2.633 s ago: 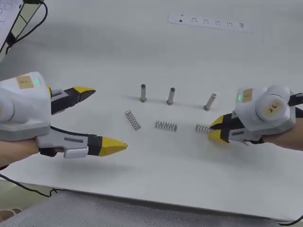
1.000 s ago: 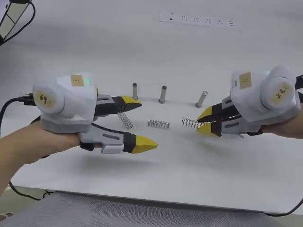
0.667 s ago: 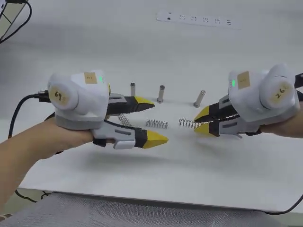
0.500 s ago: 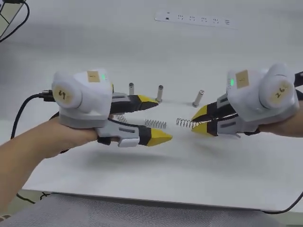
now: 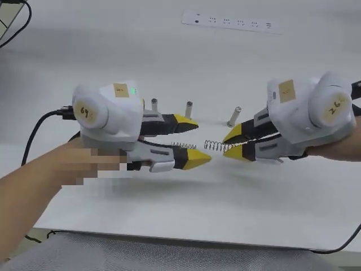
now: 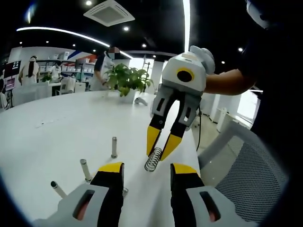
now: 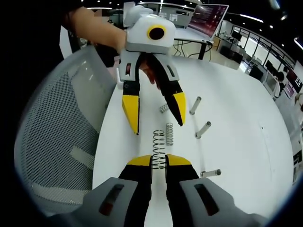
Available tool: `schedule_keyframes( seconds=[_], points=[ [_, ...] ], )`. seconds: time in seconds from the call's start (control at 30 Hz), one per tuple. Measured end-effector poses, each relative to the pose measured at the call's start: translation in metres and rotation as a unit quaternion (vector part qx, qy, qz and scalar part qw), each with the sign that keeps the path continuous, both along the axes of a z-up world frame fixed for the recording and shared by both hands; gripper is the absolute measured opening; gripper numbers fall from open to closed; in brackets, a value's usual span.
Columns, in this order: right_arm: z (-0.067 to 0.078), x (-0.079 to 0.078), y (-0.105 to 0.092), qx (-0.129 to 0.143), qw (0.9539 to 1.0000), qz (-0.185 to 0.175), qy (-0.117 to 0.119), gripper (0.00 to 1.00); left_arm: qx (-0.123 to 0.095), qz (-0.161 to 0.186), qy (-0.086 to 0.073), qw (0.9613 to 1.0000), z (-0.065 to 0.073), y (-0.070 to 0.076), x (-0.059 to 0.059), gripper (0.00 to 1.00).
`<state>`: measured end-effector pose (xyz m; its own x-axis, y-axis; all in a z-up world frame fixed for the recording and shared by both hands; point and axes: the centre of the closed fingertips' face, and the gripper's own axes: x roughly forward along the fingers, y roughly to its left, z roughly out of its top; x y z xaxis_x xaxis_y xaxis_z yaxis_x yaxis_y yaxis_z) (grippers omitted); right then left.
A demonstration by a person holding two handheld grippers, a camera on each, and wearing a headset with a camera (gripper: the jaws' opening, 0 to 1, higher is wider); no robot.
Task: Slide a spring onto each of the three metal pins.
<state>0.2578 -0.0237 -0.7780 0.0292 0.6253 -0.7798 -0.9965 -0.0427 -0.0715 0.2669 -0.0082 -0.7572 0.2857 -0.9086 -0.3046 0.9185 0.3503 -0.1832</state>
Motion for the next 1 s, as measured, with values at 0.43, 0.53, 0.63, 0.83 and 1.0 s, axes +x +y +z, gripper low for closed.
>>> schedule_keyframes(
  seconds=[0.43, 0.53, 0.63, 0.83, 1.0],
  points=[
    [0.005, -0.003, 0.002, 0.007, 1.0000, 0.007, 0.000, 0.08, 0.002, -0.014, -0.009, 0.9999, 0.000, -0.009, 0.000, 0.19],
    [0.006, -0.004, 0.003, 0.009, 0.9999, 0.009, 0.000, 0.08, 0.001, -0.017, -0.009, 0.9998, 0.000, -0.010, -0.001, 0.18],
    [0.009, -0.004, 0.005, 0.015, 0.9998, 0.010, 0.002, 0.08, -0.001, -0.019, -0.007, 0.9998, 0.000, -0.011, -0.002, 0.16],
    [0.010, -0.003, 0.007, 0.018, 0.9998, 0.013, -0.001, 0.08, -0.004, -0.024, -0.006, 0.9997, 0.001, -0.012, -0.004, 0.11],
    [0.012, -0.003, 0.007, 0.021, 0.9997, 0.015, 0.001, 0.08, -0.002, -0.029, -0.009, 0.9995, 0.001, -0.013, -0.006, 0.05]
  ],
)
